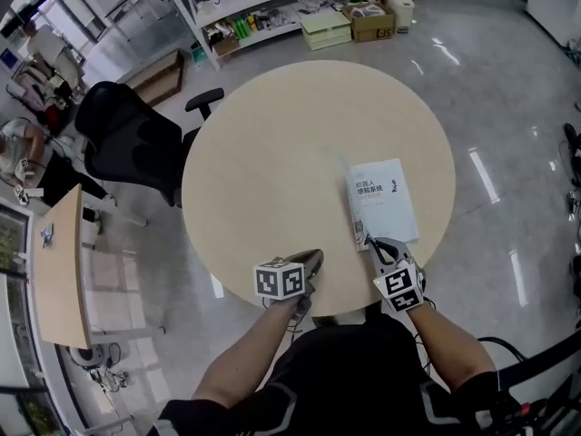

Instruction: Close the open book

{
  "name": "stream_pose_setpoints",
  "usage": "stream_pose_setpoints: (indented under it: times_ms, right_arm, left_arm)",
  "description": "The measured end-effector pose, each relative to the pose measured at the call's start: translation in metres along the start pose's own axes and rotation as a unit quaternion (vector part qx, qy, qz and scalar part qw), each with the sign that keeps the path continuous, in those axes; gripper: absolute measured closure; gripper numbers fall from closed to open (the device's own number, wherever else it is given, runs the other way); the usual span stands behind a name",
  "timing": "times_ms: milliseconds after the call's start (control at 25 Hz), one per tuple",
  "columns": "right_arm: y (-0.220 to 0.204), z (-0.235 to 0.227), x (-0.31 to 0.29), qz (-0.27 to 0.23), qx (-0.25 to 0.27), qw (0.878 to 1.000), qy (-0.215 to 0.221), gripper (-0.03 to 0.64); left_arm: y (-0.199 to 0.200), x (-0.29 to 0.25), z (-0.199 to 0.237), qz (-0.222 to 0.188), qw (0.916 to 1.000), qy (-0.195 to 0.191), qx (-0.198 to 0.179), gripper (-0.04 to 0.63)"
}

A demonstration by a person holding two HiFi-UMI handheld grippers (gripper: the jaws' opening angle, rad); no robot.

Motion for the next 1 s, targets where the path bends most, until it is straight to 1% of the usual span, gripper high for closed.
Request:
stream_pose_setpoints:
  times_ms: [120, 200, 280, 360, 440, 480, 560, 640, 720, 800, 1000]
  right_arm:
    - [-0.016, -0.019, 0.005, 0.019, -0.077, 0.997, -0.02, 0.614]
    - [-0.029, -0.031, 0.007, 0.043, -0.133, 0.989, -0.042, 0.613]
    - [-0.044, -0.042, 0.011, 0.067, -0.205, 0.975, -0.055, 0.612]
    - [-0.057, -0.053, 0.016, 0.085, -0.272, 0.957, -0.059, 0.606]
    - [-0.065, -0.06, 0.016, 0.101, -0.317, 0.941, -0.059, 0.602]
    - [-0.068, -0.063, 0.015, 0.107, -0.331, 0.936, -0.06, 0.588]
    - [-0.073, -0.067, 0.014, 0.117, -0.344, 0.929, -0.065, 0.577]
    - [-0.079, -0.071, 0.013, 0.127, -0.354, 0.924, -0.073, 0.574]
    - [-0.086, -0.075, 0.014, 0.135, -0.375, 0.913, -0.082, 0.552]
    - [-0.092, -0.08, 0.018, 0.141, -0.39, 0.905, -0.092, 0.541]
    - [-0.106, -0.09, 0.033, 0.159, -0.388, 0.898, -0.135, 0.541]
  left_arm:
    - [0.002, -0.012, -0.007, 0.017, 0.9998, -0.006, -0.008, 0.609]
    - [0.002, -0.017, -0.011, 0.029, 0.9995, -0.009, -0.014, 0.609]
    - [-0.001, -0.023, -0.019, 0.033, 0.9993, -0.014, -0.008, 0.609]
    - [-0.003, -0.028, -0.028, 0.032, 0.9993, -0.018, 0.005, 0.609]
    - [-0.001, -0.031, -0.032, 0.034, 0.9993, -0.016, 0.005, 0.609]
    - [0.0, -0.032, -0.033, 0.036, 0.9992, -0.016, 0.001, 0.609]
    - [0.003, -0.035, -0.032, 0.038, 0.9991, -0.018, -0.005, 0.609]
    - [0.004, -0.036, -0.029, 0.037, 0.9991, -0.019, -0.003, 0.609]
    - [0.004, -0.035, -0.025, 0.037, 0.9992, -0.017, 0.0, 0.609]
    - [0.005, -0.034, -0.022, 0.035, 0.9992, -0.017, 0.002, 0.609]
    - [0.004, -0.035, -0.018, 0.026, 0.9994, -0.022, 0.008, 0.609]
Point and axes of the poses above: the fingertips, and each gripper's own axes: x backward along the fingers, z to its left, y out of its top, the point moved 8 cm from there along x, backward along the fingers, and after that the axes turned 4 degrees about -y, right-handed, at the moved point
